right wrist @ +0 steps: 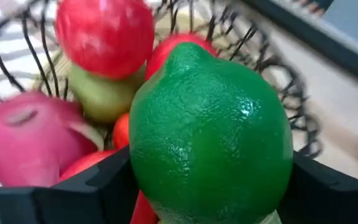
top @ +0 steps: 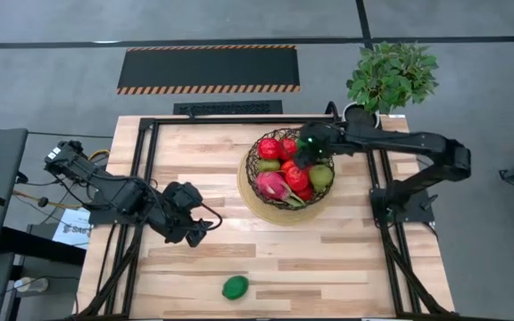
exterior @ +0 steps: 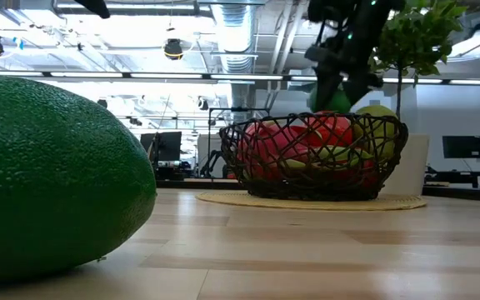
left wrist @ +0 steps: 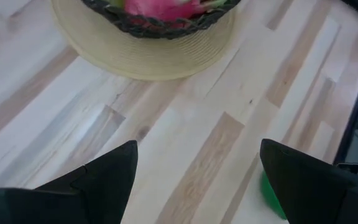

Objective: Build produce basket
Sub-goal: Put the right green lime into the black basket, then put the green lime into the black black basket

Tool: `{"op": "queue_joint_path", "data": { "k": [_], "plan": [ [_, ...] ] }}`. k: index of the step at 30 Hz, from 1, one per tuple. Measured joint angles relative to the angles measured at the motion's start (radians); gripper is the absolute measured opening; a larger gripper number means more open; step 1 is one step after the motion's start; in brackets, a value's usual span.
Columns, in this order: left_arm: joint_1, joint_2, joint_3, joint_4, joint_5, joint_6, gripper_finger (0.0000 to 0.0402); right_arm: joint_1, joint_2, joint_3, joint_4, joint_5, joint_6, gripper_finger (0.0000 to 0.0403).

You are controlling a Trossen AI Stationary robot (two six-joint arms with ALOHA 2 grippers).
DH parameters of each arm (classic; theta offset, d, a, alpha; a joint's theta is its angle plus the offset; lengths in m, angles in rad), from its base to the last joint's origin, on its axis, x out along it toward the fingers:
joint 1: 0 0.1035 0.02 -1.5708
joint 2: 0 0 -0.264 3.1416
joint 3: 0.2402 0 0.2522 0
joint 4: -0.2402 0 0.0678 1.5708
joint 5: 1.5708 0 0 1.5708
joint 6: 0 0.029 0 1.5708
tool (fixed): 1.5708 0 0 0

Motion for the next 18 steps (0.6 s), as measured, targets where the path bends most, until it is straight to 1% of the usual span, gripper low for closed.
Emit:
{"op": "queue_joint_path", "data": {
  "k": [3, 6, 8, 11, 14, 16, 18],
  "plan": [
    [0.000, 0.000, 0.000, -0.031, -0.012, -0.021, 0.0324, -0.033, 0.036, 0.000, 0.000, -0.058, -0.018, 0.0333],
    [0.000, 0.000, 0.000, -0.053, -0.021, -0.040, 0.0324, -0.049, 0.068, 0.001, -0.002, -0.077, -0.019, 0.0374],
    [0.000, 0.000, 0.000, -0.057, -0.018, -0.040, 0.0324, -0.060, 0.083, 0.004, -0.007, -0.090, -0.018, 0.0392],
    [0.000, 0.000, 0.000, -0.068, -0.006, -0.036, 0.0324, -0.067, 0.096, 0.038, -0.043, -0.092, -0.022, 0.0388],
    [0.000, 0.000, 0.000, -0.075, 0.020, -0.032, 0.0324, -0.059, 0.098, 0.108, -0.080, -0.096, -0.029, 0.0384],
    [0.000, 0.000, 0.000, -0.074, 0.056, -0.020, 0.0324, -0.035, 0.089, 0.160, -0.093, -0.118, -0.033, 0.0387],
    [-0.002, 0.000, 0.000, -0.073, 0.094, -0.005, 0.0324, 0.017, 0.079, 0.207, -0.085, -0.145, -0.016, 0.0392]
  ]
}}
